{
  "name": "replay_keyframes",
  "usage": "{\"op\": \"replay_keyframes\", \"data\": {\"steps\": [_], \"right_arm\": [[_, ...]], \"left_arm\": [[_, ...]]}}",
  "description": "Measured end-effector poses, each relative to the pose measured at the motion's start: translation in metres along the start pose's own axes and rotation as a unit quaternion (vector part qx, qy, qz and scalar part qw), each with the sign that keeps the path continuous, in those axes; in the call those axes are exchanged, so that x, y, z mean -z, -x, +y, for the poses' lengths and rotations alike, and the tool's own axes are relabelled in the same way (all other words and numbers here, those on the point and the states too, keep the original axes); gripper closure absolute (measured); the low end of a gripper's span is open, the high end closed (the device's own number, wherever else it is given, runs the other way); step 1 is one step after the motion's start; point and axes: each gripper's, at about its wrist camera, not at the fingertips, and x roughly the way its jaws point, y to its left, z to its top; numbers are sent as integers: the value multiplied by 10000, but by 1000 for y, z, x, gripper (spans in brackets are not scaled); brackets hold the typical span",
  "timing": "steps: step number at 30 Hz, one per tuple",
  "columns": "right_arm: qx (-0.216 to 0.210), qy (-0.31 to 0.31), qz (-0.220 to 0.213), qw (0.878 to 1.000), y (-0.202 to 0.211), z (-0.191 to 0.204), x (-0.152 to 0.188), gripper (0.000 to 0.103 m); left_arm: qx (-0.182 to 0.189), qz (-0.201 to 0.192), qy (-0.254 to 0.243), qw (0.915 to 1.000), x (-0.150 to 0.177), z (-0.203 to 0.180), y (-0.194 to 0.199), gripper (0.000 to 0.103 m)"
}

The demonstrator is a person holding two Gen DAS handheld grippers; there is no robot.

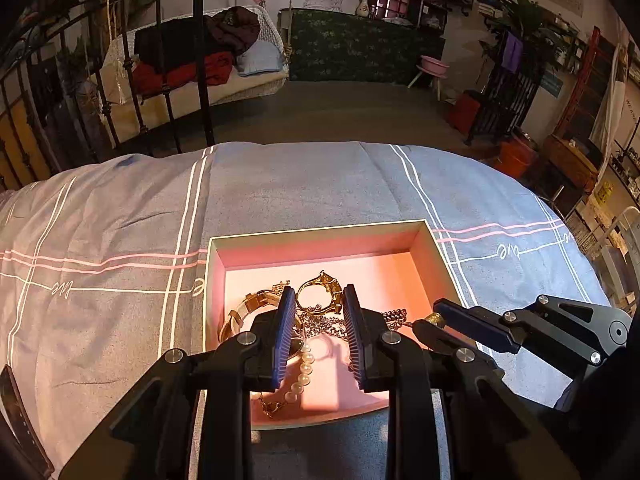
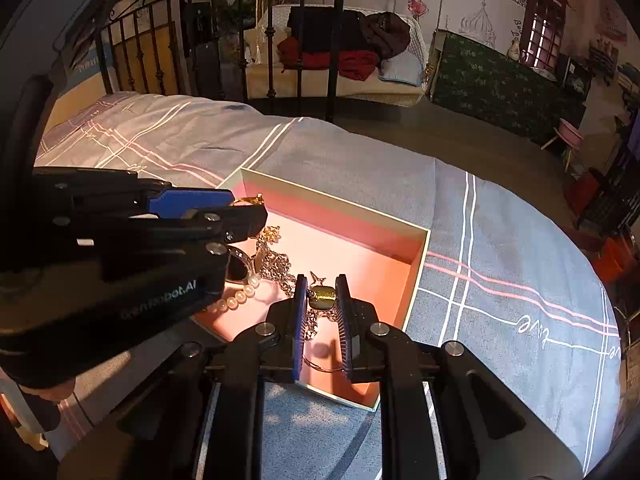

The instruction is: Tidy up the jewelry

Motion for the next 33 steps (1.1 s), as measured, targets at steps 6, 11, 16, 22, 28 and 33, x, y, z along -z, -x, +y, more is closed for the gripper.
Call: {"op": "replay_keyframes", "data": {"steps": [6, 11, 16, 22, 28, 33], "right_arm": [[-24, -17, 125, 9999, -9, 1, 6, 88], [-62, -29, 166, 9998, -15, 2, 7, 88], [-117, -69, 224, 9997, -19, -1, 7, 88], [-157, -93, 252, 9995, -23, -4, 8, 88], [-412, -138, 270, 9987, -24, -1, 9, 79], [-191, -117, -57, 9997, -14, 4, 10, 13]], "left_arm": [[-43, 148, 67, 9999, -1, 4, -12, 79], [-76, 239, 80, 9997, -4, 3, -21, 79], [-103, 311, 118, 9994, -6, 2, -30, 79], [-124, 339, 149, 9992, -9, 4, -36, 79], [-101, 449, 139, 9988, -11, 3, -39, 70], [-242, 562, 232, 9979, -10, 3, -35, 15]]}}
